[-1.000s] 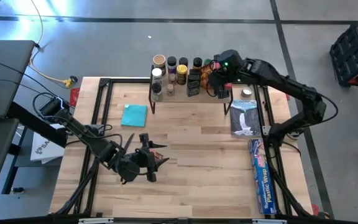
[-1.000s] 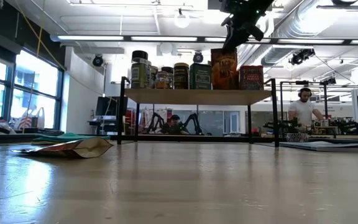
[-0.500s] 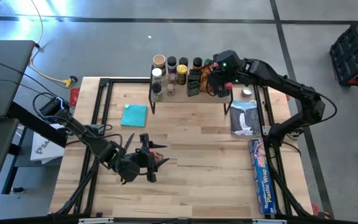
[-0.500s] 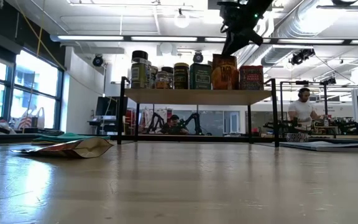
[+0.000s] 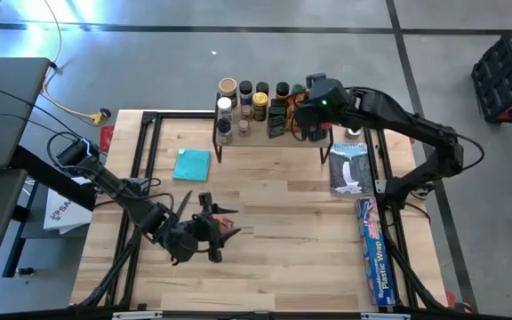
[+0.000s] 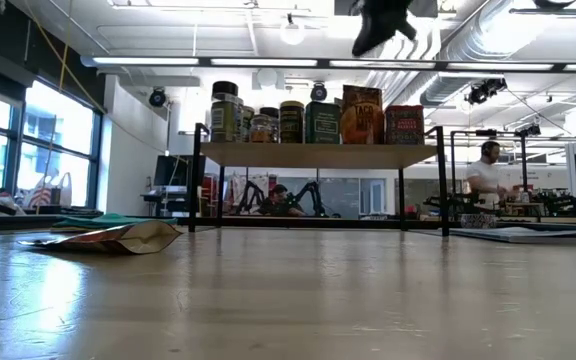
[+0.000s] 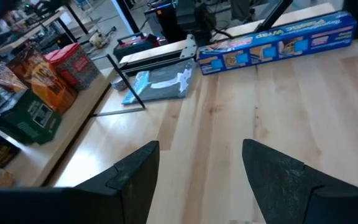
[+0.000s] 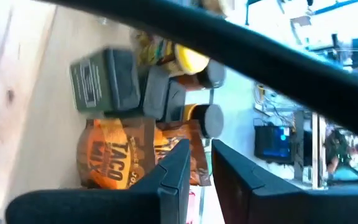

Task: Shelf spices
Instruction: Put the orange seasoning bag on the shelf aligned with the other orange seasoning bags

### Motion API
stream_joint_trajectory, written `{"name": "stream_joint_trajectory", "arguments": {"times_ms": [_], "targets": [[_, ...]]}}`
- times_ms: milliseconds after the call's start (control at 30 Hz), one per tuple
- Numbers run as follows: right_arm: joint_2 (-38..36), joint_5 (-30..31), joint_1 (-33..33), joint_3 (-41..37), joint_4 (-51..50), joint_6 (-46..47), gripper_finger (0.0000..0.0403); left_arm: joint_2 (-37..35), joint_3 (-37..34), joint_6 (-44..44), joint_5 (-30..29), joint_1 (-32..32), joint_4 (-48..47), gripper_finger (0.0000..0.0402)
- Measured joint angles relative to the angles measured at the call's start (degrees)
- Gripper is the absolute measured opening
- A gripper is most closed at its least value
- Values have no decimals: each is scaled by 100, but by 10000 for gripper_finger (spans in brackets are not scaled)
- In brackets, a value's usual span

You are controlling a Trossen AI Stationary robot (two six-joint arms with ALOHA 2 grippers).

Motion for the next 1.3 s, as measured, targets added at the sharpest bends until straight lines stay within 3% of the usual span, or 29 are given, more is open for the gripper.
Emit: {"name": "stream_joint_trajectory", "arguments": {"times_ms": [200, 400, 533, 667, 800, 900, 1000, 1300], "targets": [[-9, 307, 813, 572, -715, 1499, 58, 0, 0, -696, 16, -307, -261, 227], [-17, -24, 1804, 434, -1177, 3107, 57, 11, -22, -3149, 279, -707, -1741, 227], [-11, -732, 2394, -161, -919, 4003, 57, 126, -132, -4916, 409, -971, -2758, 227], [-2, -1178, 2959, -1221, 228, 4721, 57, 223, -666, -6037, 575, -1031, -2819, 227], [2, -695, 3550, -2142, 1141, 5527, 57, 316, -1350, -6948, 904, -791, -2661, 227], [2, -11, 3989, -2525, 1143, 6295, 57, 326, -1811, -7484, 1100, -498, -2608, 222], [2, 505, 4341, -2747, 1208, 6953, 57, 326, -2233, -7349, 1117, -115, -2141, 207], [-2, 725, 4700, -2855, 1871, 7093, 57, 335, -3064, -4576, 1380, 1021, 998, 163]]}}
